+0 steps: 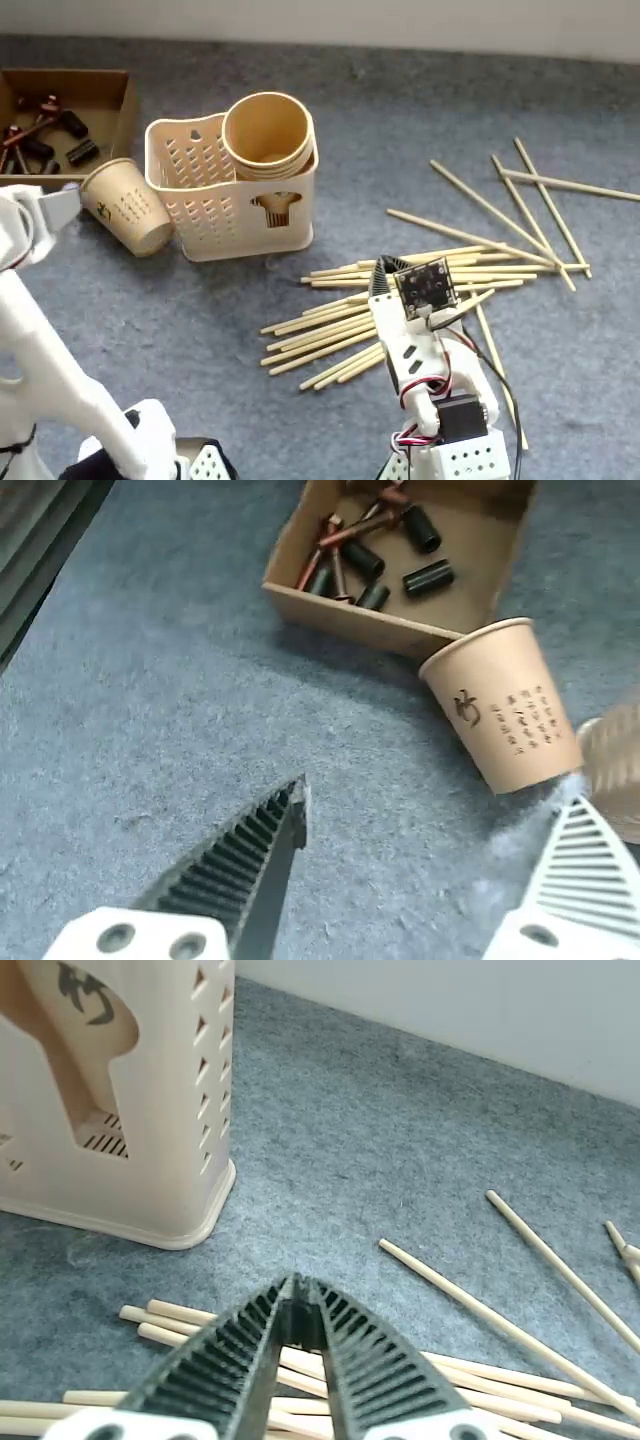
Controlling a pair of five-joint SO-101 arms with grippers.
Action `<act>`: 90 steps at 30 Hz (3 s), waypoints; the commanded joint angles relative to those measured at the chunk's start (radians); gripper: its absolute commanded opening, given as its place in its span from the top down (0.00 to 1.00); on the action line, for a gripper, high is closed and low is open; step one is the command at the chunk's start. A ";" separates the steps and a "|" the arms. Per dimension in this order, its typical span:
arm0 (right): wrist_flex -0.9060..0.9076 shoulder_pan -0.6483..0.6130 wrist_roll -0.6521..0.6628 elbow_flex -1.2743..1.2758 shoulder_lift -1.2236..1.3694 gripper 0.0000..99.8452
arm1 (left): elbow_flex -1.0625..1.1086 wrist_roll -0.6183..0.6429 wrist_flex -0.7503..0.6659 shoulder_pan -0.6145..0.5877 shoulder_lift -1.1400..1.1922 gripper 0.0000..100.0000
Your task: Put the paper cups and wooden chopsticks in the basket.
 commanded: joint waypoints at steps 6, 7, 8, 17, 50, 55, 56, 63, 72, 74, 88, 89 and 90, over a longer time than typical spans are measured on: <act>0.005 -0.007 0.011 0.147 -0.004 0.99 | -0.004 0.015 -0.124 0.007 0.251 0.64; 0.005 -0.008 0.011 0.147 -0.004 0.99 | -0.024 0.017 -0.124 0.019 0.289 0.64; 0.005 -0.008 0.011 0.147 -0.004 0.99 | -0.050 0.020 -0.124 0.031 0.329 0.64; 0.005 -0.008 0.011 0.147 -0.004 0.99 | -0.397 -0.066 -0.117 0.122 0.699 0.66; 0.005 -0.012 0.011 0.147 -0.004 0.99 | -0.785 -0.443 0.247 0.263 1.153 0.73; 0.005 -0.012 0.011 0.147 -0.004 0.99 | -0.857 -0.374 0.245 0.246 1.121 0.73; 0.005 -0.012 0.011 0.147 -0.004 0.99 | -0.889 -0.341 0.245 0.243 1.115 0.73; 0.005 -0.010 0.011 0.147 -0.004 0.99 | -1.159 -0.110 0.226 0.228 1.106 0.73; 0.005 -0.008 0.011 0.147 -0.004 0.99 | -1.182 0.080 -0.003 0.166 1.328 0.73; 0.005 -0.008 0.011 0.147 -0.004 0.99 | -1.184 0.078 -0.003 0.147 1.397 0.73; 0.005 -0.007 0.011 0.147 -0.004 0.99 | -1.184 -0.227 0.279 0.053 1.438 0.73; 0.005 -0.007 0.011 0.147 -0.004 0.99 | -1.184 -0.227 0.279 0.047 1.429 0.73; 0.005 -0.007 0.011 0.147 -0.004 0.99 | -1.178 -0.226 0.279 0.042 1.415 0.73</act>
